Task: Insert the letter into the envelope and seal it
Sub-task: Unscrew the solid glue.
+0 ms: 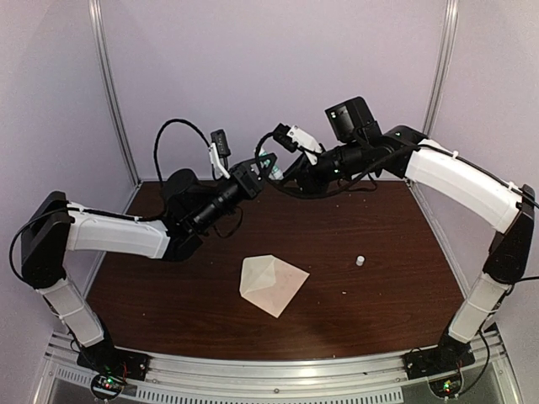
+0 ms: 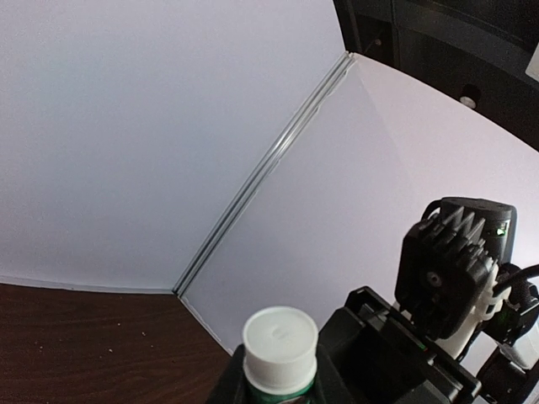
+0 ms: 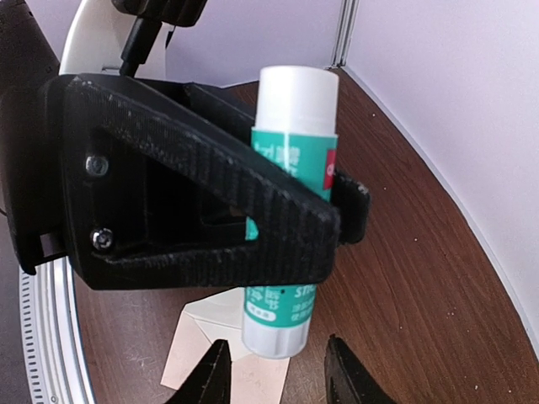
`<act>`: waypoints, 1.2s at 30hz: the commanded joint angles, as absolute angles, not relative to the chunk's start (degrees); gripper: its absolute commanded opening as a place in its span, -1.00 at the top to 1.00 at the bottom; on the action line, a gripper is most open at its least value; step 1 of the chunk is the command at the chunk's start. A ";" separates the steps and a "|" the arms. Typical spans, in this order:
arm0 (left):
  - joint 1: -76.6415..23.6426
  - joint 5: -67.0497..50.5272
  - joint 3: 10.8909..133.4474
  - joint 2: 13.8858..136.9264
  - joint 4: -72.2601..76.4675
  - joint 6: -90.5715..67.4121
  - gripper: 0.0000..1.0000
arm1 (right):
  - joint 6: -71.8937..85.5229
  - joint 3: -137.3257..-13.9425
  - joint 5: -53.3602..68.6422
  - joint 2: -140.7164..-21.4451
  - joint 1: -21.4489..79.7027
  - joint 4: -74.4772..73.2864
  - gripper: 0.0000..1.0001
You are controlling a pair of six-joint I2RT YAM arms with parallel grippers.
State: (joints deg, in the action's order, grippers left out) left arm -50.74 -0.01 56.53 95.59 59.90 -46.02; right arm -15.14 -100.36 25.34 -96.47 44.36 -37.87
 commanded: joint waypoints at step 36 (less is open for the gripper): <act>-48.05 -35.05 57.77 106.57 82.44 -46.13 1.00 | -0.79 -89.13 84.70 -92.59 36.92 -26.49 0.68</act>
